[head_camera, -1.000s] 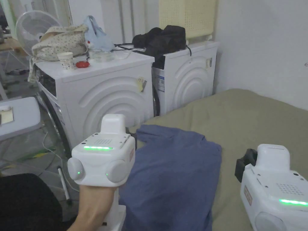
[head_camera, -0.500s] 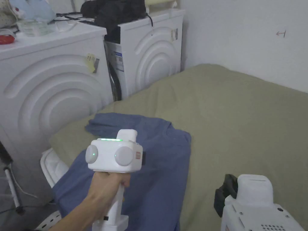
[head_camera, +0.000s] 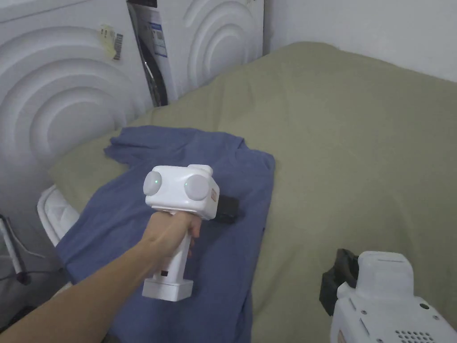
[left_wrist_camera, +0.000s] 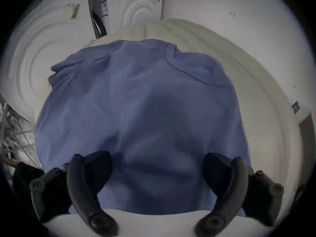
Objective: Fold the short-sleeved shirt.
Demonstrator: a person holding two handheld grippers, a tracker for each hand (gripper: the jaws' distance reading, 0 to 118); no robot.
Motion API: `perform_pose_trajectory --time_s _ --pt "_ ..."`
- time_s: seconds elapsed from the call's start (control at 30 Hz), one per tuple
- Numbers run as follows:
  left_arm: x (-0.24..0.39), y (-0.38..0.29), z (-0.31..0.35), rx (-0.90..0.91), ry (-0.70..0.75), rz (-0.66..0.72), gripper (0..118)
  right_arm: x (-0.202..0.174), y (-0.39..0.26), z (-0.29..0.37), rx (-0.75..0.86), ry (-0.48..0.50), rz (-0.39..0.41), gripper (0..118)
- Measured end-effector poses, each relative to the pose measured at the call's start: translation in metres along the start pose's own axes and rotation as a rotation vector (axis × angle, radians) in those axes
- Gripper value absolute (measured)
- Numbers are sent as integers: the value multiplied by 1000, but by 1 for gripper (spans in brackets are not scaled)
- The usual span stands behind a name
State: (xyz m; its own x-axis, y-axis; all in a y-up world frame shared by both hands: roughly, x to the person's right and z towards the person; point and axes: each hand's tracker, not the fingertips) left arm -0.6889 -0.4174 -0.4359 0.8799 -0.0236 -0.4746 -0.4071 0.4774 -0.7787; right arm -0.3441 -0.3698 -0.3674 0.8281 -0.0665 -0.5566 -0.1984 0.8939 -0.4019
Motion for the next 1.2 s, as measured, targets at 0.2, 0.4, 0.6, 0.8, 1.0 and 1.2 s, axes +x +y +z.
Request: perform_pose_trajectory --time_s 0.2,0.4,0.6,0.8,1.0,1.2 --pt "43 -24 87 91 58 -95 2 39 9 30 1 -80 -29 7" --pt "52 -22 127 235 -24 -67 2 100 20 102 44 -201 -58 7" --pt "134 -39 226 320 -181 -190 2 155 20 184 104 -332 -93 7" --pt "258 -54 291 367 -393 -316 2 208 8 270 151 -475 -128 7" --pt "401 -94 322 347 -613 -468 2 269 -16 348 149 -665 -178 7" --pt "527 -150 331 271 -770 -617 2 324 -45 402 139 -829 -258 7"
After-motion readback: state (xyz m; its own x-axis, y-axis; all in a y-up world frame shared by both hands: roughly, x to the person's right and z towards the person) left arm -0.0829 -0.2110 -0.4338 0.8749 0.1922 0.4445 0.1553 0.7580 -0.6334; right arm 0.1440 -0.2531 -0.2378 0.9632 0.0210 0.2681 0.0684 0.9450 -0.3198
